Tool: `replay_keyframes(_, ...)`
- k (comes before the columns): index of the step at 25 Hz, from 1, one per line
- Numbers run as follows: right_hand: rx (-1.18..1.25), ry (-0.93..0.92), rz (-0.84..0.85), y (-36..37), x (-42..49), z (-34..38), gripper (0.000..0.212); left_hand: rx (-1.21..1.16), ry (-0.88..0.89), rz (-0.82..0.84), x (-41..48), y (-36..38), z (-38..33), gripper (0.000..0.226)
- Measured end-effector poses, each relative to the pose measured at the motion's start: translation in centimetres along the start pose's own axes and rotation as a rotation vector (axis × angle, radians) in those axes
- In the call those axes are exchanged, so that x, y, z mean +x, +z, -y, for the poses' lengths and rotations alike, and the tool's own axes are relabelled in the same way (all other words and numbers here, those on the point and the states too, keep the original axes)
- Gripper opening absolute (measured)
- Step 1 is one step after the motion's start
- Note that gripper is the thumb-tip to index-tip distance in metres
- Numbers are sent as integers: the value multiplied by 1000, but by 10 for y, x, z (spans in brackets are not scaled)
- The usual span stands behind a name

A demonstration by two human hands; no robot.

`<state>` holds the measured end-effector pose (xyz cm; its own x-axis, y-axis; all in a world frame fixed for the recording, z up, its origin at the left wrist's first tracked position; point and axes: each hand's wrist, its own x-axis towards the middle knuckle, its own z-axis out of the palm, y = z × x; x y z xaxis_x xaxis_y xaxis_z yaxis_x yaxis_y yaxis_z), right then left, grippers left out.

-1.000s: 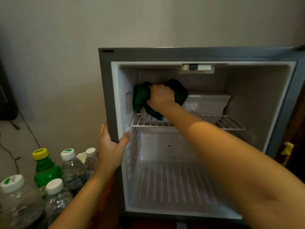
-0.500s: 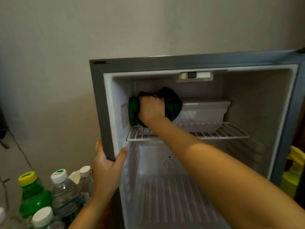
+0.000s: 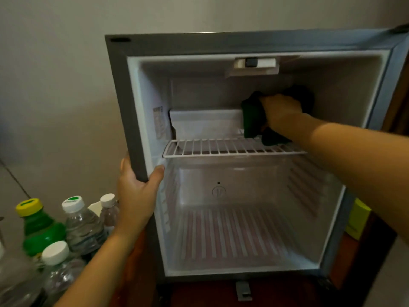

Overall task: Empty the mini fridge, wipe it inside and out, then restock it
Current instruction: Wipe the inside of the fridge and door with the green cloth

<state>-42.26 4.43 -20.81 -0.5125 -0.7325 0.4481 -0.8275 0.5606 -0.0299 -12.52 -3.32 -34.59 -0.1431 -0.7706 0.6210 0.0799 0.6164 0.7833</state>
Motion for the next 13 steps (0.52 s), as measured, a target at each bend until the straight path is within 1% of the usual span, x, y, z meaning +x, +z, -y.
replay_keyframes(4,-81,49,-52,2,-3,8,33,-35,-1,-11,2,3,4,57)
replay_keyframes(6,-176,49,-64,0,-2,28,40,-34,5,-3,3,4,6,56)
replay_keyframes(8,-179,-32,-92,6,2,68,48,-33,13,2,4,4,7,54)
replay_keyframes(9,-150,-86,-106,10,4,94,48,-29,14,-3,3,4,7,52)
replay_keyframes(12,-85,-224,-174,23,5,161,36,-9,30,-33,1,4,0,55)
replay_keyframes(13,-72,-246,-179,25,6,168,39,-6,38,-39,2,4,-2,55)
